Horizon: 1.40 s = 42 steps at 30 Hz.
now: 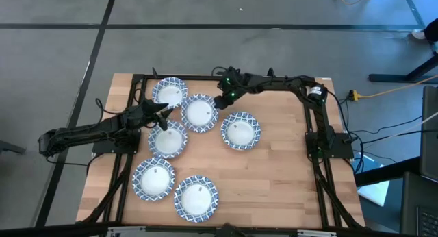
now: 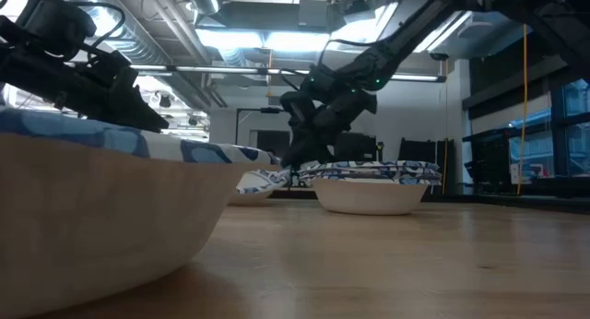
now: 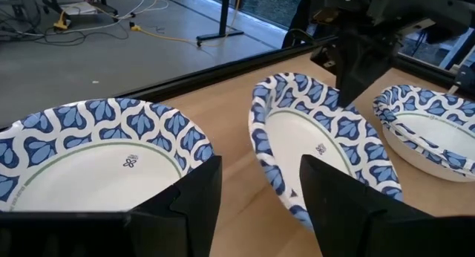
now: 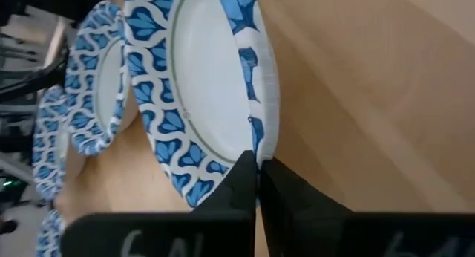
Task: Nest bowls inside each other
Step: Stack the blue patterned bowl on top of the other blue patterned bowl
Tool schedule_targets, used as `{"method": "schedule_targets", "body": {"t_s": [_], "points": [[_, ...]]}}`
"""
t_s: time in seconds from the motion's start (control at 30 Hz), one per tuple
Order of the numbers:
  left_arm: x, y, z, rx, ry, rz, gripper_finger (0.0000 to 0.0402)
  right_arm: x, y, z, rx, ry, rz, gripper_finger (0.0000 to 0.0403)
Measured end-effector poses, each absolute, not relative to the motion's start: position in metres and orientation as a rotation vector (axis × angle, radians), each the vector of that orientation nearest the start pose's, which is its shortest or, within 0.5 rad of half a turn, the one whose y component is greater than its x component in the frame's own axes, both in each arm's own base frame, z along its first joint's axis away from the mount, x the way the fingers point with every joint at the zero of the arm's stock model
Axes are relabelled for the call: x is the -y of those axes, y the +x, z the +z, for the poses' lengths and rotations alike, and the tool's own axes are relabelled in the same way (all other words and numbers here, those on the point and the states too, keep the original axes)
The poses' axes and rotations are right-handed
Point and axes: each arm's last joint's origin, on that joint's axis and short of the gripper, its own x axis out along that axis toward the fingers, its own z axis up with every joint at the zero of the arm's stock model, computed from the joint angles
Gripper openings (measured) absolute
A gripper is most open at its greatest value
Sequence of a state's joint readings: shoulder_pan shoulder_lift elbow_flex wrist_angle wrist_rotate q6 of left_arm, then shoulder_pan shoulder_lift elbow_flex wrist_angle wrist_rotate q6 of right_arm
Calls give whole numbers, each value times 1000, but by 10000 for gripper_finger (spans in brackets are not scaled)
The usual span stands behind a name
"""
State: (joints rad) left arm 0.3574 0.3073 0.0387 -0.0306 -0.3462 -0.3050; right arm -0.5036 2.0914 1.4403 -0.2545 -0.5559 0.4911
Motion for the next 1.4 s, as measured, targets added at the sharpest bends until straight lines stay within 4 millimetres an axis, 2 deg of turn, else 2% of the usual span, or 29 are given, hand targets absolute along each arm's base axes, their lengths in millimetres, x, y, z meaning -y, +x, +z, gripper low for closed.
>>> {"method": "schedule_targets", "body": {"t_s": [0.27, 0.43, 0.57, 0.73, 0.9, 1.1, 1.27, 1.4], "points": [[-48, 101, 148, -196, -292, 739, 176, 213, 380, 167, -780, 953, -106, 4], [-48, 101, 148, -196, -292, 739, 176, 217, 370, 191, -771, 904, -102, 4], [-48, 101, 148, -196, -292, 740, 176, 214, 364, 221, -791, 817, -119, 4], [-48, 101, 148, -195, -294, 740, 176, 193, 353, 248, -871, 728, -98, 4], [-48, 101, 148, -196, -294, 740, 176, 168, 336, 276, -876, 676, -69, 4], [-48, 101, 148, -196, -294, 739, 176, 144, 297, 309, -873, 680, -60, 4], [-48, 101, 148, -196, -292, 740, 176, 126, 265, 313, -922, 763, -66, 4], [-48, 101, 148, -197, -291, 740, 176, 118, 251, 295, -992, 833, -81, 4]]}}
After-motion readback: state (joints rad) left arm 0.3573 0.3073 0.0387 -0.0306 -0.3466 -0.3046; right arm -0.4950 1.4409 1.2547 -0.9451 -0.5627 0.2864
